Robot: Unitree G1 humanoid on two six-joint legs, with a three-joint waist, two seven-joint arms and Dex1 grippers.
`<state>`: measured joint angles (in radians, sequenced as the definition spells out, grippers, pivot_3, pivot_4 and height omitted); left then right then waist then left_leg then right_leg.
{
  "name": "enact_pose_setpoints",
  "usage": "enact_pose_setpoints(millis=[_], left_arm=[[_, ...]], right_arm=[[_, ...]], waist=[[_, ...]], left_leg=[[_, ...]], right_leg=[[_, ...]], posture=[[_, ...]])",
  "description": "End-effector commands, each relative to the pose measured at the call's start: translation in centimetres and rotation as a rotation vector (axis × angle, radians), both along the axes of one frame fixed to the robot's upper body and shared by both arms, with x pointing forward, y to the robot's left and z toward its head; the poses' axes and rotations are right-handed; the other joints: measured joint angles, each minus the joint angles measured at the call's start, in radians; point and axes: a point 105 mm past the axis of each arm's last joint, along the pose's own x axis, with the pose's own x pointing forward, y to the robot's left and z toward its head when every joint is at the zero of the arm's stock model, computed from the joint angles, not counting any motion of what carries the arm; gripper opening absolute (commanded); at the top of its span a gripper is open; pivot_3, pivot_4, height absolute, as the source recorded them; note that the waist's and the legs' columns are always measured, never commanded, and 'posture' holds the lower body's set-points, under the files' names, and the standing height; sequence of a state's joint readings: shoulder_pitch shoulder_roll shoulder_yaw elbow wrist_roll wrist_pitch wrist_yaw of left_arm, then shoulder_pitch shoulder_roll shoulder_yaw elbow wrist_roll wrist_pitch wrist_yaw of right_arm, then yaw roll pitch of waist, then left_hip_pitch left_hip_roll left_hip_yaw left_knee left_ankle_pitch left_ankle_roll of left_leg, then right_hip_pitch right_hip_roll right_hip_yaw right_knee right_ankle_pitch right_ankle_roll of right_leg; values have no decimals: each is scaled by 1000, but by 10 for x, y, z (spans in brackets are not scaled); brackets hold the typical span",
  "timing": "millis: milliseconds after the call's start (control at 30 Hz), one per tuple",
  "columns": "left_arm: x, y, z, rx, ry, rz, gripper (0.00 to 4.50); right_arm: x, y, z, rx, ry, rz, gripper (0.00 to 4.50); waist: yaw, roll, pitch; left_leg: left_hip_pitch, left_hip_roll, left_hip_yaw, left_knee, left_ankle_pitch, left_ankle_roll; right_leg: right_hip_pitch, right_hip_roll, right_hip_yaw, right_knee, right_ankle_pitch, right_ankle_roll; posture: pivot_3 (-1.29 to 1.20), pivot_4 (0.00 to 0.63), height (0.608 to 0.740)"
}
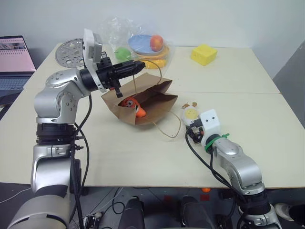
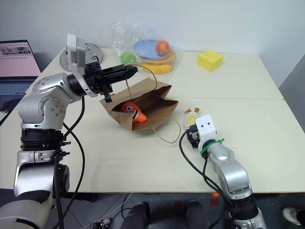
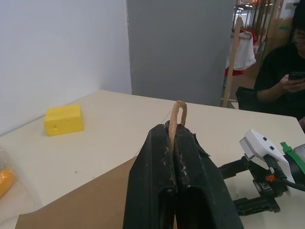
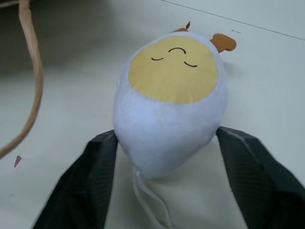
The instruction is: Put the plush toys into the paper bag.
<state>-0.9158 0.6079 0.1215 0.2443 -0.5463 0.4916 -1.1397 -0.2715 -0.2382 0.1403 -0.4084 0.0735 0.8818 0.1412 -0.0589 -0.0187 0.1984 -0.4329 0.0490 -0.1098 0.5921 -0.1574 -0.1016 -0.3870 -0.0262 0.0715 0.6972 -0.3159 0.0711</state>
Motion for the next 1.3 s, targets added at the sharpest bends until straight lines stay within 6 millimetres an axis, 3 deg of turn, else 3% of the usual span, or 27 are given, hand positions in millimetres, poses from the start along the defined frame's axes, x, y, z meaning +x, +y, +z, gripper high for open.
enact_pose_setpoints(millis=[33, 233, 533, 667, 733, 933, 1300], left_arm=[[-4, 5, 15, -1, -62, 16, 0], [-4, 5, 15, -3, -61, 16, 0], [-3, 6, 15, 7, -57, 14, 0], [-1, 4, 16, 5, -61, 9, 0], [-2, 3, 16, 6, -63, 3, 0], [-2, 3, 16, 11, -68, 4, 0], [-4, 3, 15, 13, -68, 3, 0]], right_arm=[[-1, -3, 10, 3, -50, 9, 2038], [-1, -8, 21, -8, -101, 33, 15], [-16, -16, 73, 46, -132, 327, 15], [-21, -3, 99, 46, -98, 504, 15], [-29, 18, 105, 40, -74, 622, 15], [-28, 43, 104, 71, -17, 701, 15], [9, 64, 93, -46, 2, 669, 15]], waist=[[0, 0, 0], [1, 0, 0], [0, 0, 0], [0, 0, 0], [-1, 0, 0], [1, 0, 0], [0, 0, 0]], left_leg=[[0, 0, 0, 0, 0, 0], [0, 0, 0, 0, 0, 0], [0, 0, 0, 0, 0, 0], [0, 0, 0, 1, 0, 0], [0, 0, 0, 0, 0, 0], [0, 0, 0, 0, 0, 0], [0, 0, 0, 0, 0, 0]], right_leg=[[0, 0, 0, 0, 0, 0], [0, 0, 0, 0, 0, 0], [0, 0, 0, 0, 0, 0], [1, 0, 0, 0, 0, 0], [1, 0, 0, 0, 0, 0], [1, 0, -1, -1, 0, 0], [0, 0, -1, 0, 0, 0]], posture=[[0, 150, 740], [0, 150, 740], [0, 150, 740], [0, 150, 740], [0, 150, 740], [0, 150, 740], [0, 150, 740]])
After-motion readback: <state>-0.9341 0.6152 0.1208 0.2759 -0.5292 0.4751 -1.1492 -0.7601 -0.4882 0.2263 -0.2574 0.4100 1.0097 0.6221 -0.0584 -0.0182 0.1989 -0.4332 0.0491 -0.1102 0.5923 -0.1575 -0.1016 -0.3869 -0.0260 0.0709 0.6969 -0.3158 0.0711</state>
